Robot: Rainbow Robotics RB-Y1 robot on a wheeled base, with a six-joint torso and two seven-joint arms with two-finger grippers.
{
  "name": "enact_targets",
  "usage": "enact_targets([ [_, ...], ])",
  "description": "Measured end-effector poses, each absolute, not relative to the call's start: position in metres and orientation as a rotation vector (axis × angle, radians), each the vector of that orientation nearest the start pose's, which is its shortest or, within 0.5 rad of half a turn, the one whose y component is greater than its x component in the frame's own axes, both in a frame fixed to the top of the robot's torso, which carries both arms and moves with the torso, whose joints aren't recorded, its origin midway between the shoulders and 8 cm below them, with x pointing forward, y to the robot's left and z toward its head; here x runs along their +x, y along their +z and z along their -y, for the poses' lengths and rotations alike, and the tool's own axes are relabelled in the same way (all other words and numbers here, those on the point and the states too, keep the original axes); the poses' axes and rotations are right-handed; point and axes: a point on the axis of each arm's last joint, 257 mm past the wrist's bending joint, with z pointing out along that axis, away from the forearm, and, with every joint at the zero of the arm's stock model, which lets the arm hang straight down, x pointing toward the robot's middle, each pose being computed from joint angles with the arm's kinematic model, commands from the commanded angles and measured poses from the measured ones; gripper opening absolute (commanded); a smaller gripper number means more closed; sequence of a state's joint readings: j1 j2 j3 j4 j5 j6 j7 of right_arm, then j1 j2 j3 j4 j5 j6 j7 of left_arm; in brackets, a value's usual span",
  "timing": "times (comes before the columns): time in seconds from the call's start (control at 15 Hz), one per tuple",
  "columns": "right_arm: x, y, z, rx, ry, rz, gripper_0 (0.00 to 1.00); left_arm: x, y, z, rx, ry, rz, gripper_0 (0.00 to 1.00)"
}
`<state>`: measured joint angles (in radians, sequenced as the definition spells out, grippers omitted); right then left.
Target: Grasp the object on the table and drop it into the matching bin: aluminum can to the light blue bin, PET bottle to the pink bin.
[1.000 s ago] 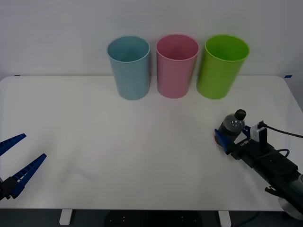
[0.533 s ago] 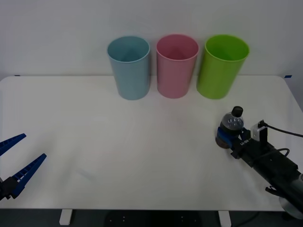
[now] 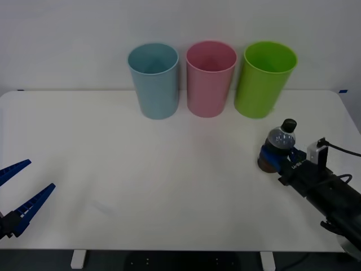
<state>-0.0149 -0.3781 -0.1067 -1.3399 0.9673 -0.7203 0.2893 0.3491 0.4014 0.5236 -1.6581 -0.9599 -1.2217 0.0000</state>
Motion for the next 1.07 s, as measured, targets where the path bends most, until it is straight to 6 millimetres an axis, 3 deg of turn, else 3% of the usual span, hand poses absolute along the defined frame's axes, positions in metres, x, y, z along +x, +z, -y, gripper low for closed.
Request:
enact_targets([
  [0.33, 0.498, -0.204, 0.243, -0.374, 0.471, -1.474, 0.00, 0.342, -0.169, -0.330, 0.465, -0.567, -1.441, 1.00],
  [1.07, 0.494, -0.083, 0.219, -0.332, 0.700, -1.363, 0.00, 0.342, -0.169, -0.330, 0.465, -0.567, -1.441, 1.00],
])
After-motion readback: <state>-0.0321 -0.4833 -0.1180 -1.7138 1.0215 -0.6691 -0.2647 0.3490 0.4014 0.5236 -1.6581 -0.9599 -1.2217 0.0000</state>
